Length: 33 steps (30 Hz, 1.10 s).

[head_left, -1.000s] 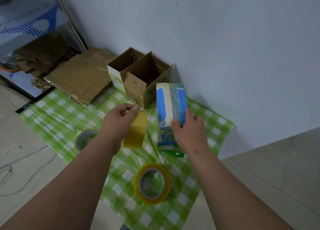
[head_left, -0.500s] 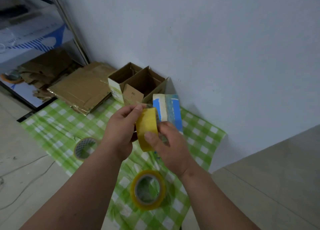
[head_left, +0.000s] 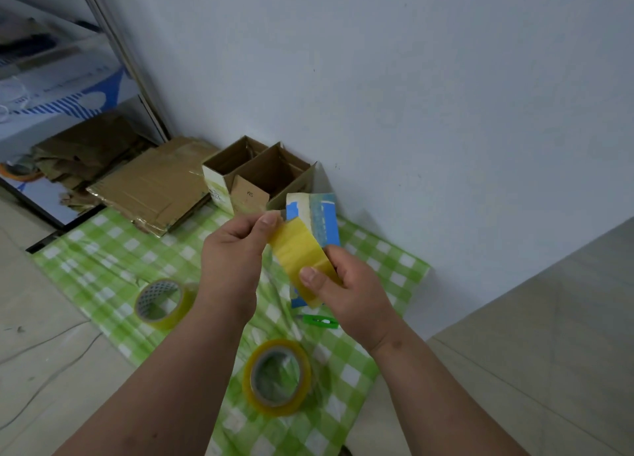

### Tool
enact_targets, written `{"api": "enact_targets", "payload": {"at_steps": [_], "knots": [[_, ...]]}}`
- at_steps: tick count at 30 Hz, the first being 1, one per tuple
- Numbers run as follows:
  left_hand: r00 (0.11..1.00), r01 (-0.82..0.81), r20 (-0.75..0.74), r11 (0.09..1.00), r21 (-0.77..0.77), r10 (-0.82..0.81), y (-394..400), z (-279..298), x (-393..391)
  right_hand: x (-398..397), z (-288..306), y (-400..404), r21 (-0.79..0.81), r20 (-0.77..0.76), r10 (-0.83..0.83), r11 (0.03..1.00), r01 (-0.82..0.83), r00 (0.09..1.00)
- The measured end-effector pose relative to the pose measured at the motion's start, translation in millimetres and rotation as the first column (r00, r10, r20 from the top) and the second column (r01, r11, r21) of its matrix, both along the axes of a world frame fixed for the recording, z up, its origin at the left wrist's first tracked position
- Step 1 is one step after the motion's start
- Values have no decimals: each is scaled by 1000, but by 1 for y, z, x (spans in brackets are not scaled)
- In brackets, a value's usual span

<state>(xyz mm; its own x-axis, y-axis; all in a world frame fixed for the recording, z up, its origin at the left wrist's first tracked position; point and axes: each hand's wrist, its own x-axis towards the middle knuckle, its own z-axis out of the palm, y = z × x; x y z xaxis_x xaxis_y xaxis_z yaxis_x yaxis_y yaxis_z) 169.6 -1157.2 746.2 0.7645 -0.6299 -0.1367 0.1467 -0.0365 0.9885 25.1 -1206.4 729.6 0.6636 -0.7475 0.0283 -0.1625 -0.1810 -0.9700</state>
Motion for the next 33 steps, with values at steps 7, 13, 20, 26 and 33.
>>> {"api": "enact_targets", "payload": {"at_steps": [7, 13, 20, 26, 33], "knots": [[995, 22, 96, 998, -66, -16, -2, 7, -18, -17, -15, -4, 1, -60, -92, 996, 92, 994], [935, 37, 353, 993, -113, 5, -9, 13, -21, -34, -20, -27, -135, -269, -212, 974, 181, 939], [828, -73, 560, 996, 50, 32, -9, -11, -12, -42, -6, -45, -164, -350, -229, 970, 182, 908], [998, -58, 34, 998, 19, 57, -12, -18, -13, -48, -10, -52, -189, -410, -213, 971, 146, 887], [954, 32, -300, 997, 68, -10, -9, -18, -5, -52, -14, -58, -203, -450, -143, 978, 55, 882]]}}
